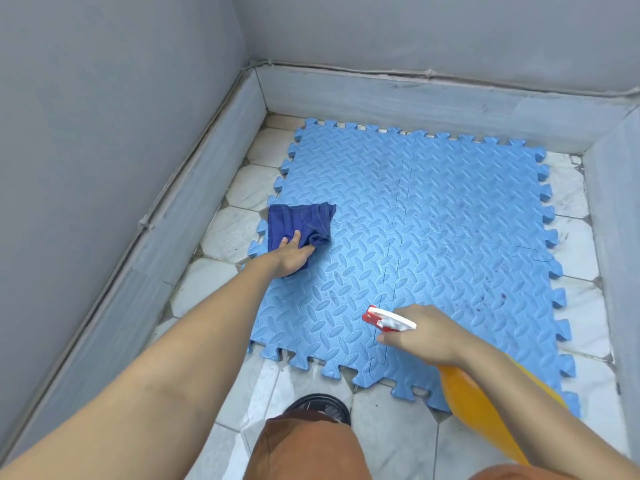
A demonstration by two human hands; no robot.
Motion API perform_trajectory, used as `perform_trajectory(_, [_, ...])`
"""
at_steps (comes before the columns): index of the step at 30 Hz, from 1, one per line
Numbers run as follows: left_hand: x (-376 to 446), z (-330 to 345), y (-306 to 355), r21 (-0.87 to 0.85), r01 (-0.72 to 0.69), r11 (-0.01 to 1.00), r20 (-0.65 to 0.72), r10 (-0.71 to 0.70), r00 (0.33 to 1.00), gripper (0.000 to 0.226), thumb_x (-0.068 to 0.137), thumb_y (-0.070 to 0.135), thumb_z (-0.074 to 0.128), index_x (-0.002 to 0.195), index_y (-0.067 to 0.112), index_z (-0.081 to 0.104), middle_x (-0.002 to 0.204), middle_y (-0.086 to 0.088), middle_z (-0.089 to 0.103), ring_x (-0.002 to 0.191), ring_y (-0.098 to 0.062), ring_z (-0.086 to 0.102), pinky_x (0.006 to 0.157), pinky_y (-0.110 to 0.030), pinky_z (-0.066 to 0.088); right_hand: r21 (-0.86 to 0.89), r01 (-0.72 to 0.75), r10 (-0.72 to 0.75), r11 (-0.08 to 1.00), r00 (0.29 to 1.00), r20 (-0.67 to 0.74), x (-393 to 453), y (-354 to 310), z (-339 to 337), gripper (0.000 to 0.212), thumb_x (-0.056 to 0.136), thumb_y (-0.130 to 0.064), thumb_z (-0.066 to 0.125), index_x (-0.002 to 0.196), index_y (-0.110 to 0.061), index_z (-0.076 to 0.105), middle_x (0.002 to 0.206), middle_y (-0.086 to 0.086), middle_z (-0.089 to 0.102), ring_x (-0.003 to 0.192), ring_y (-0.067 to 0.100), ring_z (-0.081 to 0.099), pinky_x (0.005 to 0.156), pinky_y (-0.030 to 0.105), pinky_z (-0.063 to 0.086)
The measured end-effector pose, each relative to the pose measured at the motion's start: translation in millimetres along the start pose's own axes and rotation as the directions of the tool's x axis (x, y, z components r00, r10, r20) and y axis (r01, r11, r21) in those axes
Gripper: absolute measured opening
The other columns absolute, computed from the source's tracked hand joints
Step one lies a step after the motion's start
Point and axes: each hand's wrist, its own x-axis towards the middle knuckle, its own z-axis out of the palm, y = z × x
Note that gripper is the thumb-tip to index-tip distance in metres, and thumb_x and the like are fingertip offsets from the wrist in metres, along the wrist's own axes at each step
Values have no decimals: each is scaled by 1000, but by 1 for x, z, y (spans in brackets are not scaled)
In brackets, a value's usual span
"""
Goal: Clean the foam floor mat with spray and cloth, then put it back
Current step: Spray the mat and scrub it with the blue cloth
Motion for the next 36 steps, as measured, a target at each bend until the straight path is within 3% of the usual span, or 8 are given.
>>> perform_trajectory(9, [14, 16, -4, 305, -114, 945, -23, 127, 992, 61, 101, 43, 29, 152, 30, -2, 160, 0, -17, 147, -30, -13, 118, -53, 2, 122, 69, -57, 990, 994, -98, -22, 5, -3, 26, 84, -41, 68, 77, -18, 57, 71, -2, 56, 71, 18, 55, 63, 32, 41])
perform_trajectory(12, [28, 32, -10, 460, -88, 883, -89, 144, 985, 66, 99, 48, 23, 149, 34, -17, 156, 1, -29, 145, -32, -19, 118, -50, 0, 117, 90, -60, 989, 971, -233, -38, 16, -7, 30, 88, -33, 62, 66, -18, 48, 64, 3, 53, 67, 21, 53, 60, 33, 35])
perform_trajectory(15, [29, 55, -19, 491, -101, 865, -273, 262, 926, 72, 98, 47, 28, 149, 30, -20, 157, -2, -26, 146, -33, -16, 119, -50, -1, 251, 67, 27, 966, 935, -354, -53, 35, -18, 29, 88, -32, 64, 72, -9, 55, 67, 11, 57, 66, 26, 55, 63, 39, 42])
perform_trajectory(18, [30, 69, -29, 505, -112, 856, -401, 347, 848, 73, 97, 47, 32, 151, 28, -13, 160, -3, -18, 147, -34, -11, 118, -51, 0, 385, 61, 113, 921, 904, -413, -71, 49, -21, 24, 87, -39, 66, 81, -15, 64, 61, 1, 56, 61, 21, 53, 67, 42, 50])
perform_trajectory(21, [36, 74, -36, 505, -130, 853, -461, 394, 795, 73, 97, 44, 39, 153, 25, -4, 161, -4, -8, 147, -36, -4, 117, -54, 3, 503, 59, 244, 862, 823, -514, -88, 65, -23, 26, 87, -39, 67, 77, -15, 60, 55, 0, 52, 56, 22, 53, 61, 35, 50])
perform_trajectory(25, [45, 76, -41, 511, -138, 848, -498, 423, 757, 69, 96, 41, 41, 153, 26, 5, 162, -6, 1, 146, -39, 2, 115, -56, 7, 597, -55, 430, 801, 747, -507, -105, 99, -10, 41, 87, -38, 66, 79, 1, 58, 78, 21, 61, 64, 34, 59, 68, 43, 54])
perform_trajectory(31, [41, 75, -29, 487, -143, 862, -531, 422, 735, 63, 97, 24, 40, 153, 30, 12, 161, -6, 7, 145, -40, 4, 115, -57, 5, 602, -99, 507, 792, 656, -559, -126, 133, 19, 46, 86, -37, 69, 52, -16, 45, 59, -2, 50, 67, 17, 53, 58, 31, 40])
perform_trajectory(36, [38, 98, 5, 585, -242, 774, -441, 554, 706, 68, 86, 35, 28, 152, 28, 18, 161, -7, 12, 144, -42, 4, 113, -59, 2, 625, -150, 570, 766, 608, -553, -131, 132, 27, 46, 87, -36, 67, 56, -6, 50, 65, 4, 53, 73, 15, 55, 59, 33, 43])
